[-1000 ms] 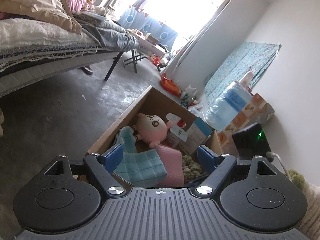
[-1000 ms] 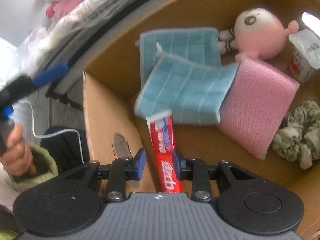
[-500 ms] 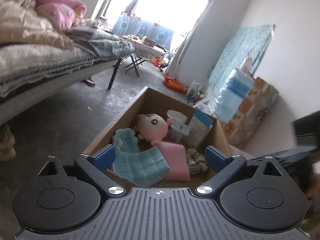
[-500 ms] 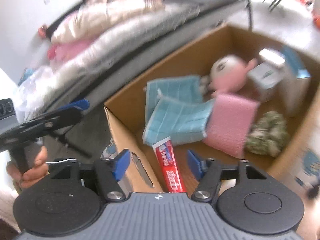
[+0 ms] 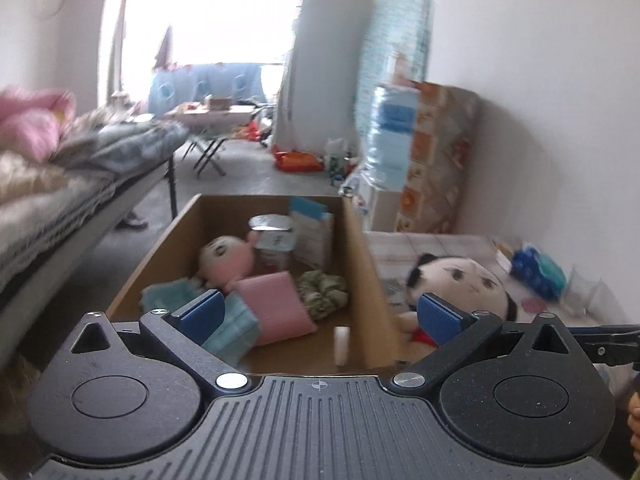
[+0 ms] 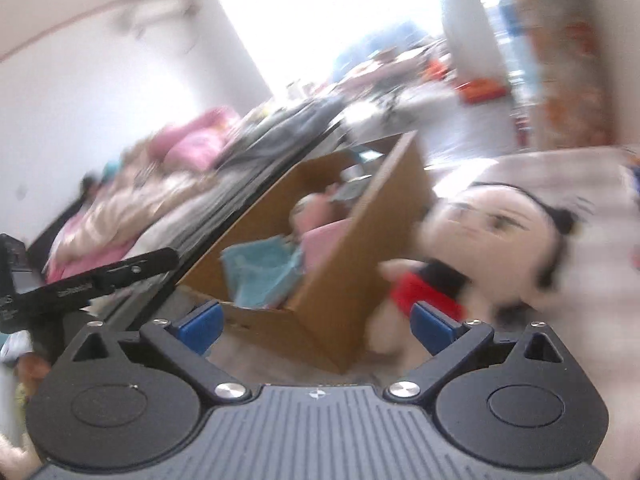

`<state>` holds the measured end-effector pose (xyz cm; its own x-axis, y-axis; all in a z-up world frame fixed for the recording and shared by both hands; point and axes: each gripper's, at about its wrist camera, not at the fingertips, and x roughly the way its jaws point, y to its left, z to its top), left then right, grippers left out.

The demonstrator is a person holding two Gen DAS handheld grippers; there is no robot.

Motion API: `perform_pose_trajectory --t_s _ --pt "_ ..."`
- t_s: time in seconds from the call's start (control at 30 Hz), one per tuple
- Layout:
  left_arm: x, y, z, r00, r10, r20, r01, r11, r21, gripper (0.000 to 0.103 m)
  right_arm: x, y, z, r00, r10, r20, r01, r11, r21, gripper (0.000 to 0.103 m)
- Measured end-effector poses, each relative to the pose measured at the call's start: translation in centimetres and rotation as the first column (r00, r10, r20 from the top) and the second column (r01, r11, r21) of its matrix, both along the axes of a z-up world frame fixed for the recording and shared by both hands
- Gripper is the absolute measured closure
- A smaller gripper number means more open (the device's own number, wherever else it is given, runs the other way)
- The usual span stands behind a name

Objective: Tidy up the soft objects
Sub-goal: 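Move both tools back over the bed toward the wet-wipes pack, then grasp the blue-and-teal wet-wipes pack with the left gripper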

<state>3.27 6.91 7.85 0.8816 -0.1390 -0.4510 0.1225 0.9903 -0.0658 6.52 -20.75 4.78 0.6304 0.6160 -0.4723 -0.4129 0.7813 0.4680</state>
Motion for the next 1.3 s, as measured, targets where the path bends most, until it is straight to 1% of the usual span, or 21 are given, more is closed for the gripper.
perform_pose_trajectory --t_s 0.07,0.17,0.23,0.3,0.37,0.5,0.6,0.67,0.7,0.77,0.8,0.83,0.87,0.93,0.97,1.03,1.13,1.23,1.3 --pt "-0.1 -2.2 0.2 0.999 -0.039 0.004 0.039 0.999 0.035 0.000 -1.5 -1.9 -1.1 0.995 -0.101 0.025 0.100 0.995 0.019 0.000" --pt "0.7 -5.5 -0.1 0.996 -0.089 -0.024 0.090 0.993 0.075 0.000 -3.0 -4.3 -2.3 0.971 -0.233 0.055 0.232 0.972 0.030 0.000" --pt "1.5 -7.7 -0.4 0.992 -0.113 -0.054 0.118 0.989 0.092 0.000 -3.5 -5.5 -2.9 0.953 -0.296 0.063 0.295 0.955 0.026 0.000" --pt "2.5 -9.7 -0.6 0.988 -0.130 -0.078 0.137 0.986 0.099 0.000 -3.6 -6.5 -3.3 0.941 -0.330 0.072 0.330 0.944 0.020 0.000" --pt "3.8 -11.6 -0.6 0.983 -0.155 -0.103 0.164 0.982 0.090 0.000 -3.6 -7.6 -3.6 0.929 -0.359 0.090 0.359 0.933 0.015 0.000" --pt "7.7 -15.7 -0.6 0.960 -0.221 -0.173 0.228 0.974 0.019 0.000 -3.7 -8.9 -4.2 0.899 -0.407 0.159 0.414 0.910 -0.008 0.000" --pt "11.7 -19.4 -0.9 0.939 -0.262 -0.224 0.267 0.964 -0.007 0.000 -3.3 -10.2 -4.7 0.870 -0.441 0.219 0.461 0.886 -0.047 0.000" --pt "14.8 -22.1 -1.4 0.919 -0.285 -0.273 0.288 0.957 -0.031 0.000 -2.7 -11.2 -5.2 0.853 -0.458 0.250 0.489 0.869 -0.073 0.000" --pt "16.7 -23.5 -1.8 0.905 -0.285 -0.317 0.284 0.958 -0.051 0.000 -2.2 -11.5 -5.5 0.846 -0.466 0.261 0.501 0.861 -0.085 0.000" --pt "20.3 -26.1 -2.9 0.868 -0.292 -0.402 0.272 0.956 -0.108 0.000 -1.3 -12.2 -6.0 0.831 -0.483 0.276 0.525 0.845 -0.104 0.000" --pt "22.1 -27.3 -3.6 0.848 -0.292 -0.443 0.255 0.956 -0.142 0.000 -0.9 -12.5 -6.4 0.828 -0.486 0.280 0.530 0.842 -0.103 0.000" --pt "24.1 -28.7 -4.5 0.821 -0.298 -0.487 0.241 0.954 -0.179 0.000 -0.4 -12.8 -6.8 0.824 -0.493 0.281 0.535 0.840 -0.096 0.000" --pt "25.8 -29.9 -5.3 0.799 -0.294 -0.525 0.219 0.955 -0.202 0.000 -0.2 -13.2 -7.2 0.818 -0.502 0.280 0.542 0.836 -0.084 0.000" --pt "29.1 -32.1 -7.1 0.757 -0.260 -0.599 0.130 0.959 -0.252 0.000 0.2 -13.7 -7.9 0.813 -0.514 0.274 0.548 0.834 -0.062 0.000" --pt "30.5 -32.9 -7.8 0.743 -0.253 -0.620 0.096 0.957 -0.276 0.000 0.4 -13.9 -8.3 0.812 -0.518 0.269 0.549 0.834 -0.051 0.000" --pt "32.5 -34.6 -8.8 0.727 -0.244 -0.642 0.051 0.951 -0.304 0.000 0.6 -14.6 -9.1 0.818 -0.517 0.254 0.543 0.839 -0.041 0.000" --pt "34.6 -37.0 -9.9 0.717 -0.223 -0.661 0.016 0.953 -0.304 0.000 0.6 -15.5 -9.7 0.821 -0.515 0.247 0.539 0.842 -0.034 0.000" --pt "35.4 -37.9 -11.0 0.691 -0.208 -0.692 -0.038 0.946 -0.322 0.000 0.8 -16.3 -10.1 0.824 -0.519 0.227 0.536 0.844 -0.017 0.000" --pt "35.7 -38.3 -11.4 0.688 -0.202 -0.697 -0.058 0.942 -0.330 0.000 1.1 -16.9 -10.3 0.825 -0.526 0.210 0.537 0.843 0.002 0.000"
